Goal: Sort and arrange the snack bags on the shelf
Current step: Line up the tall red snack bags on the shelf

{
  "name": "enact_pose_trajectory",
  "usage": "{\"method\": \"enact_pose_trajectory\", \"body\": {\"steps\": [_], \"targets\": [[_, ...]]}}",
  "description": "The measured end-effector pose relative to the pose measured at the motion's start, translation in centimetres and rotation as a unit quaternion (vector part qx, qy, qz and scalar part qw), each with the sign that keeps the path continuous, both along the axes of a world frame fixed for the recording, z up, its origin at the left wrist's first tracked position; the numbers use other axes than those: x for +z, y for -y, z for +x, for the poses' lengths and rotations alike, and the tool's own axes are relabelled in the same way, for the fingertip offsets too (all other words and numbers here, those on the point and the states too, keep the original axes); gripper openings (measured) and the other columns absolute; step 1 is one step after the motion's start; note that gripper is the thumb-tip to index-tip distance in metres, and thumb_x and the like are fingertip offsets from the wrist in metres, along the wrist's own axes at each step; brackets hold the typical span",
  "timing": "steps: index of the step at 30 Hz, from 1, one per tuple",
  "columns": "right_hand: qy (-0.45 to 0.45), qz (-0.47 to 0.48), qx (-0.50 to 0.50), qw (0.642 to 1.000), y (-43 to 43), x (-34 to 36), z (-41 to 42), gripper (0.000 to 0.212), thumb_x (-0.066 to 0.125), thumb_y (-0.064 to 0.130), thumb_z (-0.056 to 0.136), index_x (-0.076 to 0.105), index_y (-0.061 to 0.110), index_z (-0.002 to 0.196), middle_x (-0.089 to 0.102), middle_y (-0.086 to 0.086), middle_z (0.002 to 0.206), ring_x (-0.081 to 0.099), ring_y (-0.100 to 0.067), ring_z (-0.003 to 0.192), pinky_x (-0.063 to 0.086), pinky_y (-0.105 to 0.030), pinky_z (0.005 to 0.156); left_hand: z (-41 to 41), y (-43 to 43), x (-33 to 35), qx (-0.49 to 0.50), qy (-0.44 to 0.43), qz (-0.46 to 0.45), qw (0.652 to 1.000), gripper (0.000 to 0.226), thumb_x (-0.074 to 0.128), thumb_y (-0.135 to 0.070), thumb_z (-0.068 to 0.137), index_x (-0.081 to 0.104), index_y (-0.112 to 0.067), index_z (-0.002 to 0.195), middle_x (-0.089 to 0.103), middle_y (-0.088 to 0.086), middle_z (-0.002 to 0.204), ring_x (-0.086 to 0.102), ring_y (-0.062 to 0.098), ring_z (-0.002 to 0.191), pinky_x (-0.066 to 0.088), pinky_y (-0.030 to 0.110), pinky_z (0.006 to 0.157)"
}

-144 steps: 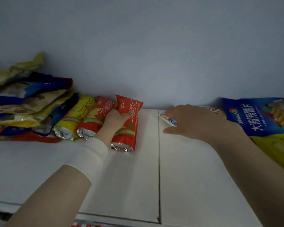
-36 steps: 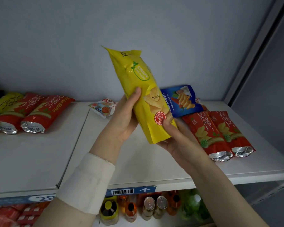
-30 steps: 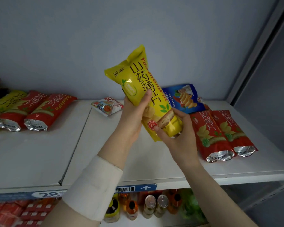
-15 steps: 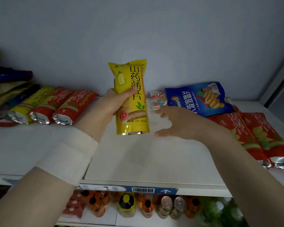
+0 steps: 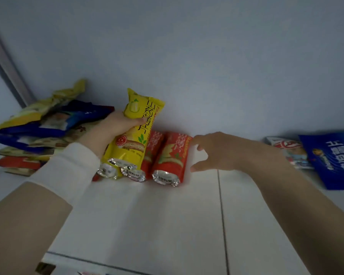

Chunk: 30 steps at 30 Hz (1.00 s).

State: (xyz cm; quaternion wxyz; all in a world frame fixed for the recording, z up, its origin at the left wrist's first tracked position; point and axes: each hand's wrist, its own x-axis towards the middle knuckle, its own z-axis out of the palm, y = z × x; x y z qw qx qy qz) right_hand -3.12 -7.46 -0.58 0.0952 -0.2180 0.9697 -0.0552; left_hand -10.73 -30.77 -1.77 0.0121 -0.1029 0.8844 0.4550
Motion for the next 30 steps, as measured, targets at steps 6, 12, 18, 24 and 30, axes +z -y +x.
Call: {"method": "enact_pose_trajectory", "body": {"steps": [6, 12, 18, 24, 30], "targets": [[0.023, 0.012, -0.018, 1.0, 5.8, 0.0, -3.2, 0.073, 0.057, 0.05, 0.084, 0.028, 0.021, 0.144, 0.038, 0.0, 0.147, 0.036, -0.018, 0.134, 0.03, -0.029, 0.107, -4.3, 3.6, -1.8, 0.004, -0.004, -0.105, 0.994, 0.096, 0.072, -0.047, 0.074, 0.025, 0.003, 0.142, 0.042, 0.018, 0.143, 0.044, 0.032, 0.13, 0.037, 0.035, 0.103], [0.023, 0.045, -0.048, 0.998, 7.2, -0.5, -5.2, 0.069, 0.053, 0.048, 0.087, 0.028, 0.021, 0.144, 0.039, -0.004, 0.146, 0.039, -0.021, 0.132, 0.035, -0.034, 0.106, -6.5, 4.3, -4.0, -0.03, -0.025, -0.257, 0.965, 0.079, 0.058, -0.049, 0.085, 0.029, -0.003, 0.142, 0.042, 0.022, 0.139, 0.045, 0.035, 0.125, 0.041, 0.04, 0.098], [0.01, 0.044, -0.074, 0.996, 6.4, -1.5, -5.9, 0.069, 0.053, 0.052, 0.085, 0.028, 0.024, 0.144, 0.04, -0.003, 0.145, 0.039, -0.021, 0.131, 0.035, -0.035, 0.107, -6.7, 3.5, -2.1, -0.1, -0.08, -0.417, 0.9, 0.067, 0.054, -0.055, 0.085, 0.042, -0.006, 0.129, 0.047, 0.018, 0.13, 0.047, 0.036, 0.119, 0.043, 0.041, 0.09], [-0.005, 0.032, -0.125, 0.992, 1.6, -1.4, -4.9, 0.067, 0.056, 0.05, 0.084, 0.034, 0.023, 0.14, 0.049, -0.003, 0.136, 0.047, -0.021, 0.125, 0.039, -0.039, 0.103, -4.4, -2.3, 1.9, -0.2, -0.124, -0.532, 0.814, 0.057, 0.05, -0.048, 0.09, 0.041, -0.013, 0.134, 0.049, 0.014, 0.133, 0.048, 0.033, 0.12, 0.039, 0.039, 0.092], [-0.016, 0.052, -0.195, 0.979, -8.6, -1.1, -0.9, 0.057, 0.057, 0.049, 0.084, 0.041, 0.023, 0.133, 0.053, -0.004, 0.13, 0.051, -0.022, 0.116, 0.042, -0.036, 0.096, -0.4, -13.9, 3.3, -0.312, -0.12, -0.579, 0.743, 0.056, 0.047, -0.048, 0.092, 0.041, -0.014, 0.136, 0.053, 0.009, 0.129, 0.054, 0.027, 0.115, 0.038, 0.03, 0.08]]}}
